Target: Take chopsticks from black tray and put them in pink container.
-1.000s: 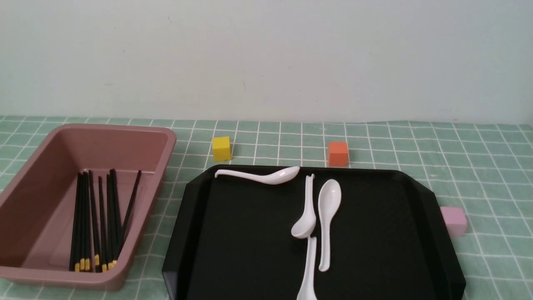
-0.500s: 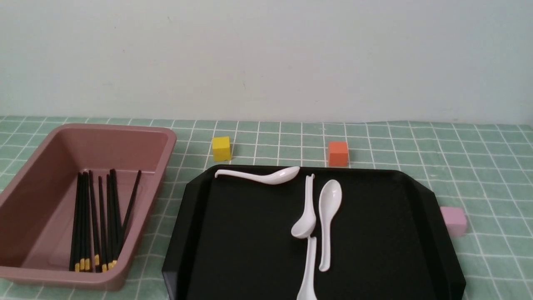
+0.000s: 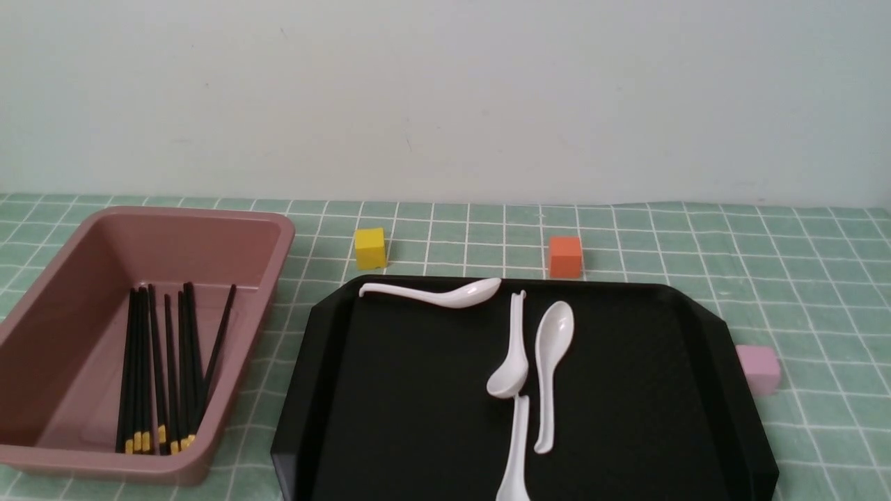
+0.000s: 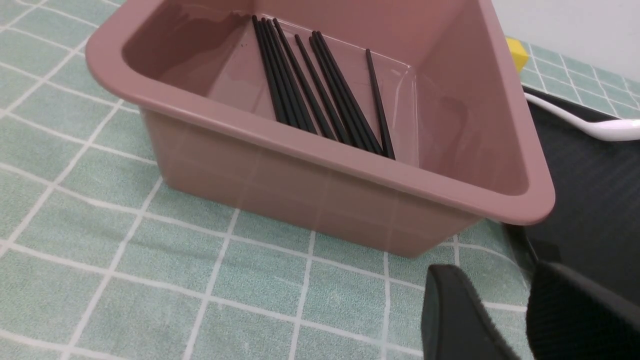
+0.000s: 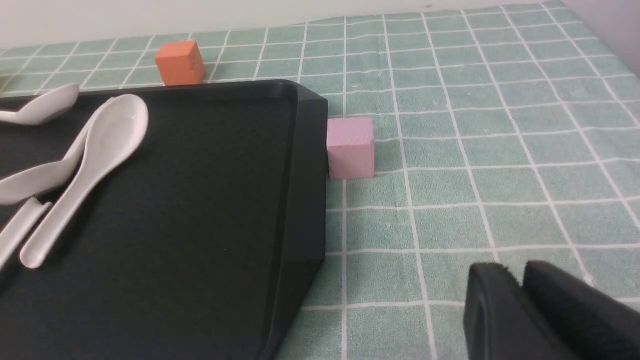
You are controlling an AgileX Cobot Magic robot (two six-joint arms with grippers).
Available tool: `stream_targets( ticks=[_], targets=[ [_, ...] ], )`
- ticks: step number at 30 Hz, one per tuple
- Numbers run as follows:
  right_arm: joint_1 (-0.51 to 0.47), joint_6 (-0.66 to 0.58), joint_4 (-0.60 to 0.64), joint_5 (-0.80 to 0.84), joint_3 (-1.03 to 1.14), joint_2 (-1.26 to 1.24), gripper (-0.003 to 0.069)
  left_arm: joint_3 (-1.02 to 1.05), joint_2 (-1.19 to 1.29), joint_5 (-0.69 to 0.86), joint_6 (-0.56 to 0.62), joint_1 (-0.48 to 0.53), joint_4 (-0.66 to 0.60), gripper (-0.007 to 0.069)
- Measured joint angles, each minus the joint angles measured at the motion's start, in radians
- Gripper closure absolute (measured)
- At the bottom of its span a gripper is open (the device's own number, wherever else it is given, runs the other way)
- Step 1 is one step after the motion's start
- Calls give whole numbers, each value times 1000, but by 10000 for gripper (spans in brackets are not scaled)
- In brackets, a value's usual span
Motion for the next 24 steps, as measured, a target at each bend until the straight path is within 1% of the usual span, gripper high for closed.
stream_targets(
  ticks=[24],
  targets=[
    [0,0,0,0,0,0,528,0,0,0,0,0,0,386]
  ],
)
